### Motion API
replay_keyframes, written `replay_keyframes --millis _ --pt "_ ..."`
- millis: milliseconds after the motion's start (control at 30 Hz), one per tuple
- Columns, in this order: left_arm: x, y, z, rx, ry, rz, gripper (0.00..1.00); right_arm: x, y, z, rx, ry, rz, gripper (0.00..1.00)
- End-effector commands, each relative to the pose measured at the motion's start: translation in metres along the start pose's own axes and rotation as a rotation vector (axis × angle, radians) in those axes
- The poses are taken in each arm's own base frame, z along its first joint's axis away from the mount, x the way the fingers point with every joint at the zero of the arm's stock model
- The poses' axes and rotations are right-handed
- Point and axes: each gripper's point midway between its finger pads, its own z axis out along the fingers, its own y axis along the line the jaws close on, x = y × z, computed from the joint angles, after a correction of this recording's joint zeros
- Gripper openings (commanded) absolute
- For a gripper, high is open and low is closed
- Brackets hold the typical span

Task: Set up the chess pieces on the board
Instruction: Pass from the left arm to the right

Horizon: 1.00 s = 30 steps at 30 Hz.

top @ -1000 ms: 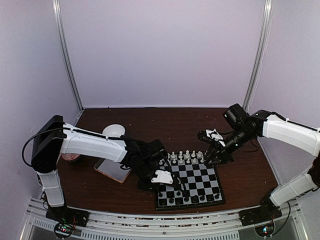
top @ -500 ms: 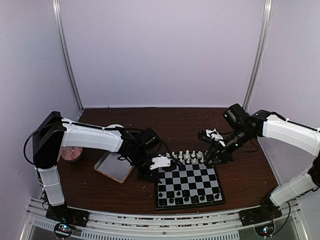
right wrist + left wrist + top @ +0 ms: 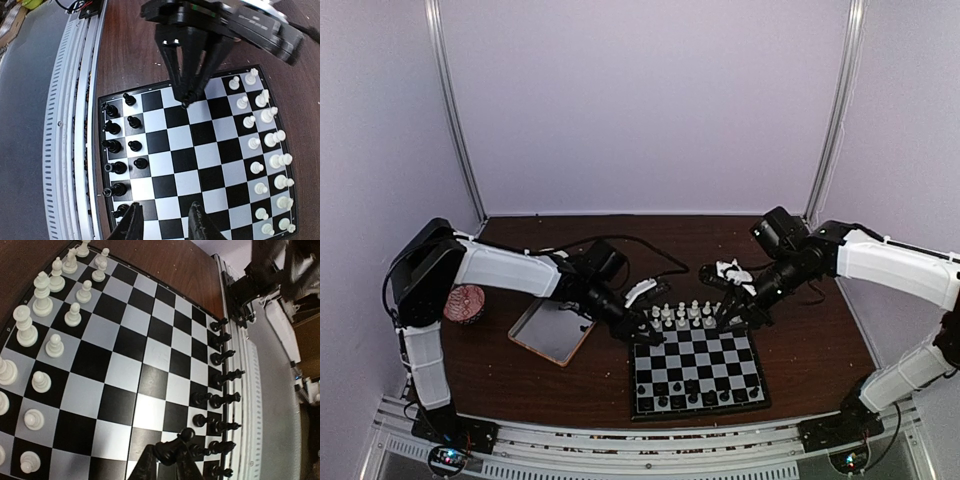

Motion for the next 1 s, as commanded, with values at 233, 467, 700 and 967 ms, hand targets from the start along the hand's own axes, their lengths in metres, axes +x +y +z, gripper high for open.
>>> replay_keyframes --millis 233,467,700,967 --pt "-0.033 -0.023 0.001 0.242 -0.164 -0.128 0.12 -0.049 0.001 0.045 0.154 0.091 -0.325 0.33" --pt "-0.034 -0.030 -0.002 0.280 -0.180 -0.133 0.13 -0.057 0.000 0.057 0.161 0.100 -0.361 0.35" --pt "-0.037 -0.036 -0.005 0.310 -0.189 -0.119 0.13 -0.051 0.001 0.065 0.138 0.109 -0.353 0.34" --pt "-0.035 -0.038 -0.006 0.324 -0.186 -0.114 0.13 -0.048 0.000 0.071 0.119 0.121 -0.351 0.29"
